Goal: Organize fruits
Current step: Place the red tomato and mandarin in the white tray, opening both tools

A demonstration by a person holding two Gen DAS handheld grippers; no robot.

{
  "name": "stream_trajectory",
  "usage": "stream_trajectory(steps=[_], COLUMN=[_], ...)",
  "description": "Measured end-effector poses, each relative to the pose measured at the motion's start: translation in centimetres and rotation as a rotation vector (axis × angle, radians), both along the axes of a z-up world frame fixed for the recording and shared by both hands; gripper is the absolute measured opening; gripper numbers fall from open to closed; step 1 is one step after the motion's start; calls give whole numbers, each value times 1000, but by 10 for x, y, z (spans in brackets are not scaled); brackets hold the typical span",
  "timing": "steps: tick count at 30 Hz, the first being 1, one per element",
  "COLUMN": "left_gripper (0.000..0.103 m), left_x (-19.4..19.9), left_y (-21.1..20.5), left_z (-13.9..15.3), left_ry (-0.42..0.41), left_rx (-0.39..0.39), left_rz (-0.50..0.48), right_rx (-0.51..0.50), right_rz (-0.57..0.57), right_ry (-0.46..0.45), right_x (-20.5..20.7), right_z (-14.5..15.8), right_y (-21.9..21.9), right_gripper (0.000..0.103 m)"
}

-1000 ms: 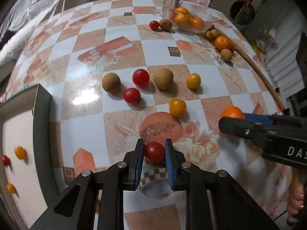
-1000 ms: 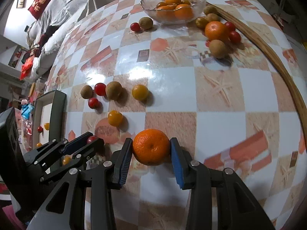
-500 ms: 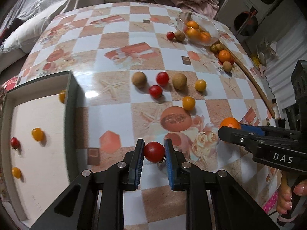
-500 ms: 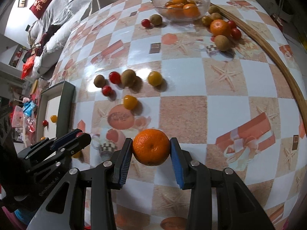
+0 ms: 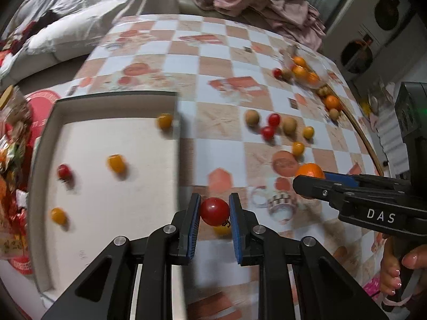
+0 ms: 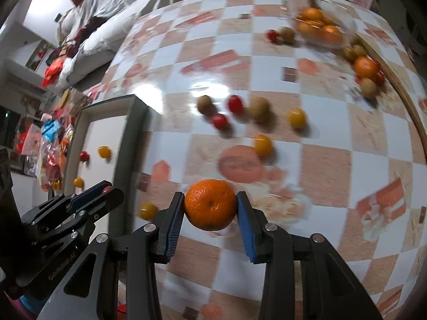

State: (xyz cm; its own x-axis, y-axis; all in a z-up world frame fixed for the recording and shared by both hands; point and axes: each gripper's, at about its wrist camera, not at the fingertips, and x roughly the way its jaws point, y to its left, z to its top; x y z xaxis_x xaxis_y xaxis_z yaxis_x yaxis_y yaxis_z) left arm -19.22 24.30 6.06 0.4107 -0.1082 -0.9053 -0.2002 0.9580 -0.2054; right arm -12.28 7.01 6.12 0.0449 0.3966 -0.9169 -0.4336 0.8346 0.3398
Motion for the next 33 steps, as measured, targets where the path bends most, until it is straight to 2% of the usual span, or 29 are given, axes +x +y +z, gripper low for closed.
stream_trajectory(steps=[11, 20, 28, 33], left_gripper=[23, 23, 23, 23], left_x=[-55, -94, -105, -105], left_y=[75, 120, 140, 143], left_z=[0, -19, -40, -47], left_ry=[4, 41, 82, 95], left_rx=[28, 48, 74, 87], left_rz=[159, 270, 311, 304], right_rx=[18, 13, -23, -65], right_rz=[151, 273, 336, 368], right_ry=[-20, -10, -14, -63], right_x=[-29, -61, -75, -76], right_z=[12, 3, -14, -21], right_y=[86, 153, 195, 213], right_gripper=[43, 43, 43, 43])
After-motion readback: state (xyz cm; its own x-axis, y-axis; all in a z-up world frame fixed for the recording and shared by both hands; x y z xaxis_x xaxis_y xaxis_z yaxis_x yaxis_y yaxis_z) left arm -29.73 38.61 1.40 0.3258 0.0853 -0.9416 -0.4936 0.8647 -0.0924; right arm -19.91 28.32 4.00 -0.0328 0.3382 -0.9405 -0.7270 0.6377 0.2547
